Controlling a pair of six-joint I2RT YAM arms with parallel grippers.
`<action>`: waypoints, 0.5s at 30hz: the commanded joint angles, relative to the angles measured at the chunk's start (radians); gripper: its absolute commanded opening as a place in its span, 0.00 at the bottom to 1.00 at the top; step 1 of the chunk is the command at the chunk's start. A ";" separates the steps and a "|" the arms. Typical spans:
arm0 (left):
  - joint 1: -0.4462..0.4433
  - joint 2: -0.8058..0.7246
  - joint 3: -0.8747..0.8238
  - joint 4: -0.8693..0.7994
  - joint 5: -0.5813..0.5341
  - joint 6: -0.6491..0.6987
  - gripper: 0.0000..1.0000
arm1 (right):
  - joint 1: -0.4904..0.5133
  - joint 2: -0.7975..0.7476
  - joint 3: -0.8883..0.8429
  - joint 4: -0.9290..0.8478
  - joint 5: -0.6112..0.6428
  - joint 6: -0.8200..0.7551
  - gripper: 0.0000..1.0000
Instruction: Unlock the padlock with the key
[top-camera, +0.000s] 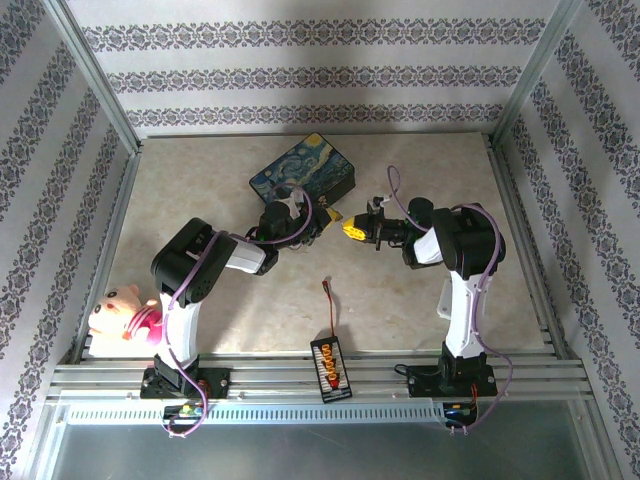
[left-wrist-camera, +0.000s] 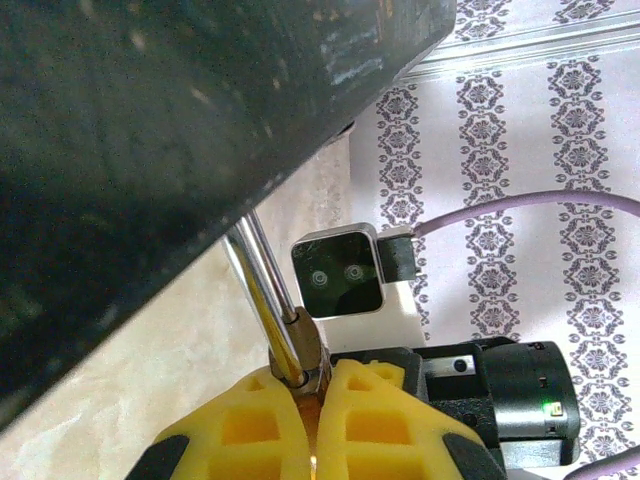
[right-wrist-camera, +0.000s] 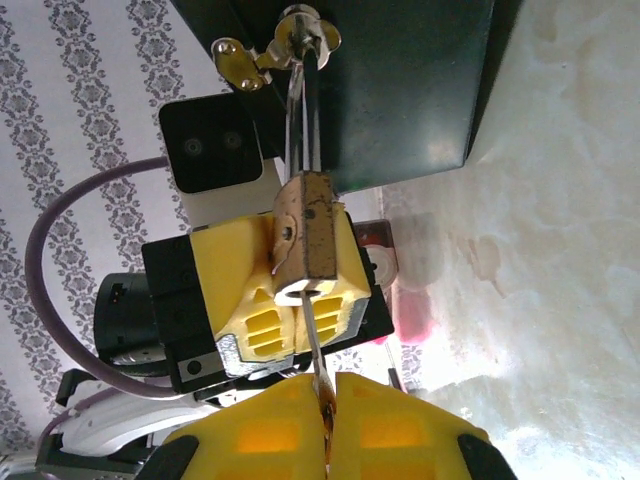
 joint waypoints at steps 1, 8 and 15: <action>-0.047 0.042 -0.013 0.007 0.246 -0.142 0.00 | -0.012 0.037 0.015 0.033 0.174 -0.039 0.00; -0.048 0.055 -0.017 0.036 0.247 -0.157 0.00 | -0.008 0.020 0.040 0.033 0.178 -0.046 0.00; -0.048 0.069 -0.023 0.069 0.249 -0.170 0.00 | 0.001 0.032 0.095 0.033 0.162 0.059 0.00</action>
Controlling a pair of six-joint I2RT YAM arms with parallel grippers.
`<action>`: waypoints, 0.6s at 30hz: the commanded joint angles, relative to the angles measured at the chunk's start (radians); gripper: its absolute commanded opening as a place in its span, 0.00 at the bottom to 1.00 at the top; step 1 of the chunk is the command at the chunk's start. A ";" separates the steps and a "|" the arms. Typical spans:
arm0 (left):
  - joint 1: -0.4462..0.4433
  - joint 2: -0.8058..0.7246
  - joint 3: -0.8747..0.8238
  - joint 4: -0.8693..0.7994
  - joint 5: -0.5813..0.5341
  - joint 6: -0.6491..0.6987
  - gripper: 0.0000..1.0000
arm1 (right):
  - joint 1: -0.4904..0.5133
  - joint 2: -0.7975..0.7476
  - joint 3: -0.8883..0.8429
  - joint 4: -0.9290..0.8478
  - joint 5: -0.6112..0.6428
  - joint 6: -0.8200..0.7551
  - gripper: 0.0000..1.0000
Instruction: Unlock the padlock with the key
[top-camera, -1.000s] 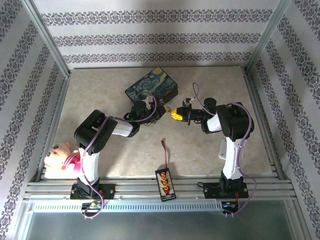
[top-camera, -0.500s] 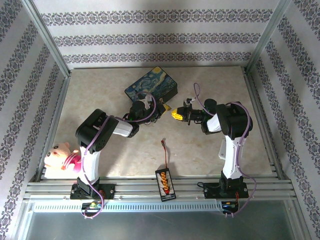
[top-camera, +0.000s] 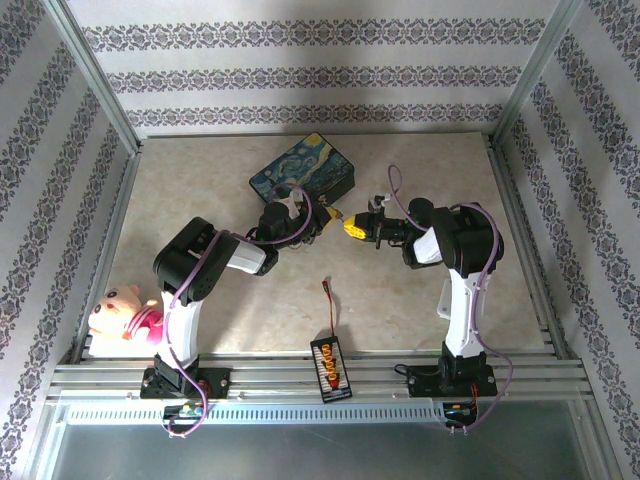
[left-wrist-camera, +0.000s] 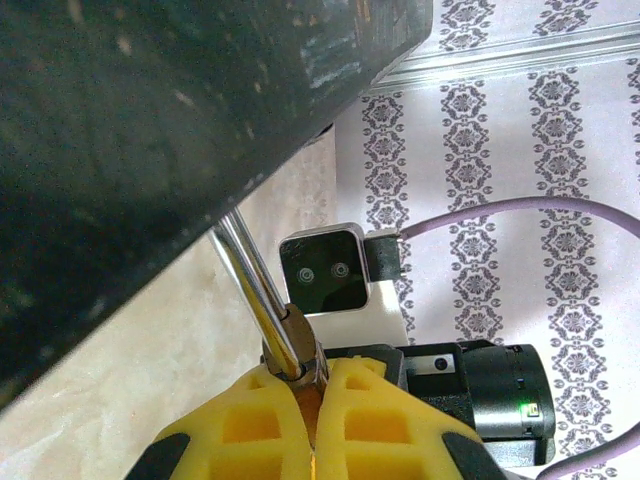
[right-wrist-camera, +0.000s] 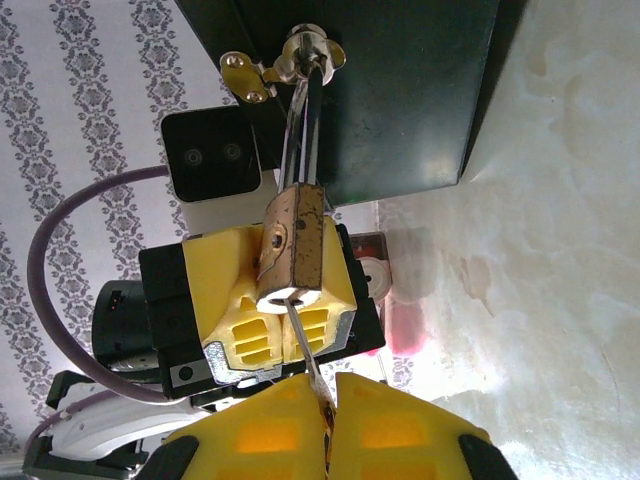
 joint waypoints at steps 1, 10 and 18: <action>-0.051 0.054 -0.023 0.018 0.256 -0.142 0.00 | 0.002 0.019 0.075 0.016 0.151 0.084 0.00; -0.049 0.099 -0.025 0.130 0.243 -0.193 0.00 | 0.015 -0.026 0.055 0.015 0.212 0.322 0.00; -0.049 0.091 -0.019 0.090 0.229 -0.170 0.00 | 0.048 -0.032 0.043 0.015 0.273 0.398 0.00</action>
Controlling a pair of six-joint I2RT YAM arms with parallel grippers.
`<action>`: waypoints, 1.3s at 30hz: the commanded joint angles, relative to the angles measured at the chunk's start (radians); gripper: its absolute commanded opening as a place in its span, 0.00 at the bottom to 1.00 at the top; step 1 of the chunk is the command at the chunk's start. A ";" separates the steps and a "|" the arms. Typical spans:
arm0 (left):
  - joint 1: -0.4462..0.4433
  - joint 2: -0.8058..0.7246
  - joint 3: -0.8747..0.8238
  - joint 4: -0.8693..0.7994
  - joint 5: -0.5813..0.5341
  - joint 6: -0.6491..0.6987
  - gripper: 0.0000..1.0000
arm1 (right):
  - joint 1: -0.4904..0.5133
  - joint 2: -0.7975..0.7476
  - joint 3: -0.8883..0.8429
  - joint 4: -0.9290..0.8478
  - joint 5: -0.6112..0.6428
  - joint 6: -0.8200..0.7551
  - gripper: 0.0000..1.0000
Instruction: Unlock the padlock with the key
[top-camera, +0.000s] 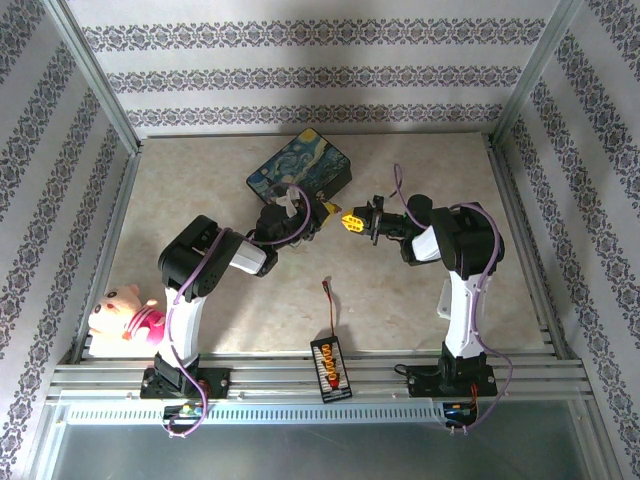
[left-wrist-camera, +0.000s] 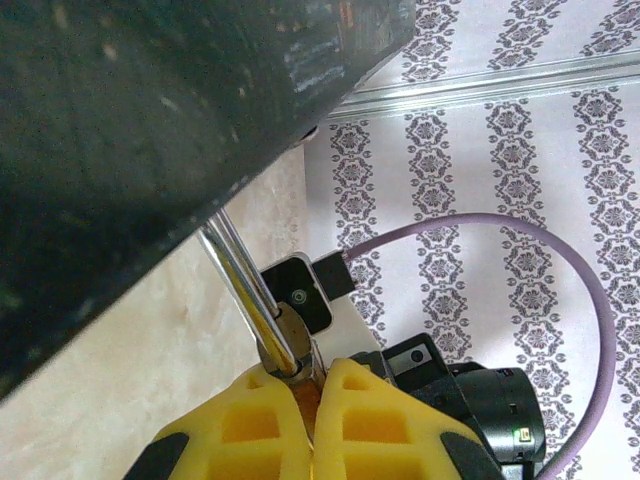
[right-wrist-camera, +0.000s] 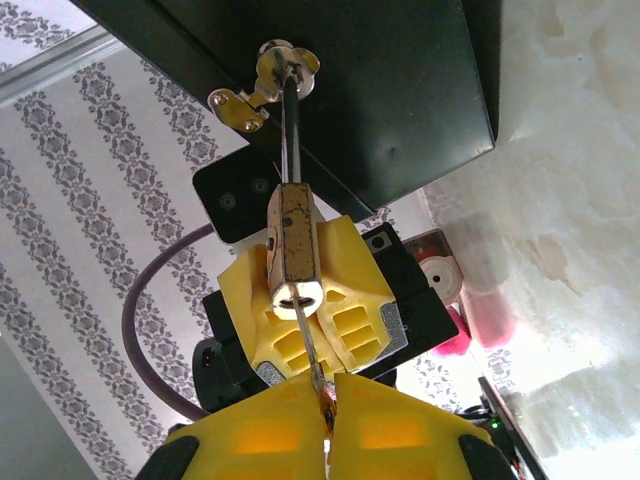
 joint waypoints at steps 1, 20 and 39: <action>-0.060 0.047 -0.016 -0.047 0.253 -0.127 0.00 | 0.035 -0.015 0.025 0.004 0.218 0.066 0.00; -0.060 0.053 -0.005 -0.004 0.268 -0.156 0.00 | 0.040 0.046 0.102 0.004 0.302 0.173 0.00; -0.054 0.042 0.000 -0.037 0.274 -0.156 0.00 | -0.069 0.049 -0.007 0.004 0.203 0.038 0.00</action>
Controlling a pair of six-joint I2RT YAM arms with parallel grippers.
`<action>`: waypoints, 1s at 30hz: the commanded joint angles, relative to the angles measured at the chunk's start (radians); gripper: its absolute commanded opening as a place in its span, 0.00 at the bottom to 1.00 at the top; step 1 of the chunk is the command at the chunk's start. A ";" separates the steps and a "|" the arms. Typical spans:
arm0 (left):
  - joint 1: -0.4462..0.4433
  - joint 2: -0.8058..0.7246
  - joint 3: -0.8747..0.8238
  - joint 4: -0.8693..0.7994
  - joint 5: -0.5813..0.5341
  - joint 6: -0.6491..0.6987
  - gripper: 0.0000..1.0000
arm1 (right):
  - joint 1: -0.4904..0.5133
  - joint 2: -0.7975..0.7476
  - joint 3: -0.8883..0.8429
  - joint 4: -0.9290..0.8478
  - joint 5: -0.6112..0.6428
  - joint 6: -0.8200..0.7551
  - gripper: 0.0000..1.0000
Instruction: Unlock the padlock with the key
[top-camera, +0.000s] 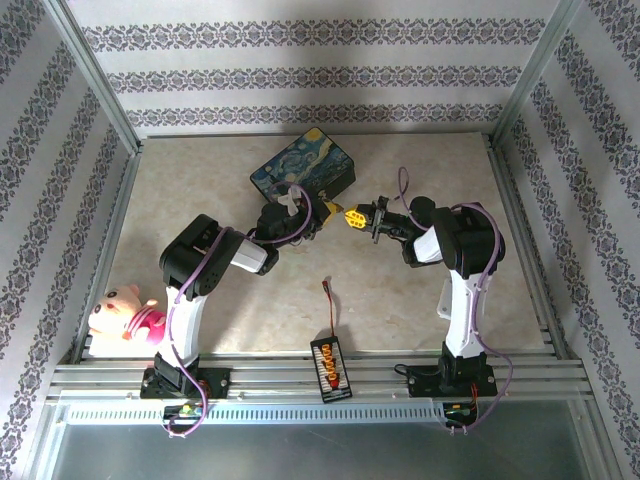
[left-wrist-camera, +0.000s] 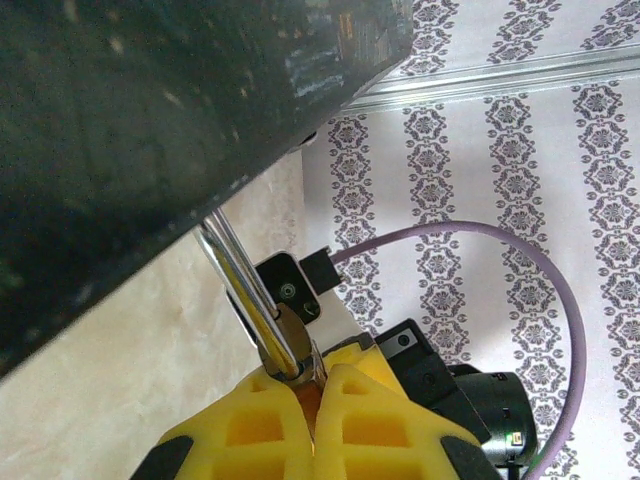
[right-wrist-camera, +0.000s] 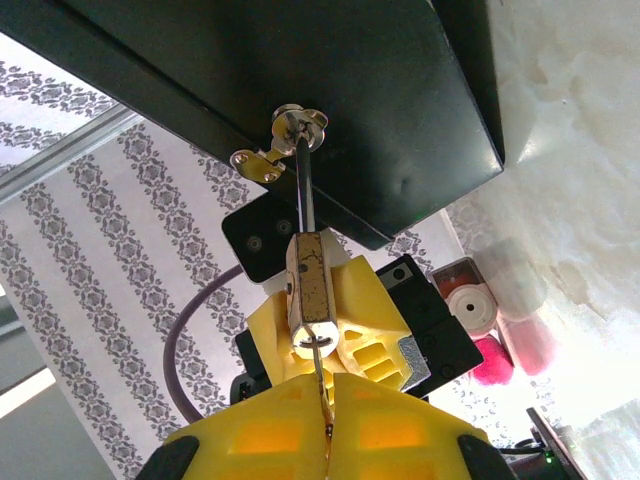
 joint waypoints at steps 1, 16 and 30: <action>-0.058 0.030 -0.022 -0.035 0.243 -0.149 0.00 | -0.040 0.046 0.014 -0.036 0.127 -0.047 0.00; -0.060 0.043 -0.010 -0.047 0.255 -0.158 0.00 | 0.042 0.013 0.055 -0.038 0.229 -0.032 0.00; -0.073 0.036 0.023 -0.170 0.305 -0.110 0.00 | 0.096 0.036 0.137 -0.038 0.218 -0.011 0.00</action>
